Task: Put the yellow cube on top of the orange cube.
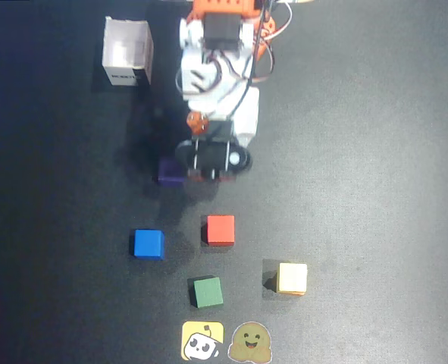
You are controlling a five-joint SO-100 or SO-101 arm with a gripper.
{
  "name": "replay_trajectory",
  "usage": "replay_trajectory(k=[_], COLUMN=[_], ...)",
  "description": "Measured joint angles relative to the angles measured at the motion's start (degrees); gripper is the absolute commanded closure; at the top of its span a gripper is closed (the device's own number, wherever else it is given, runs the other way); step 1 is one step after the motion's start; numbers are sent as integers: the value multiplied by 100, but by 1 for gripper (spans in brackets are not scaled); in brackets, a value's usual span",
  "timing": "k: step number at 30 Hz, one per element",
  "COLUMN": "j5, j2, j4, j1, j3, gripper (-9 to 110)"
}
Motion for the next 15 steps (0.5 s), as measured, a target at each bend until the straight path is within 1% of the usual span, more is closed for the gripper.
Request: replay_trajectory(k=[9,15], j5=[-44,-193], j2=[2479,3085], j4=[984,1239], j1=[0,-132], j3=[1107,1389], gripper=[101,101])
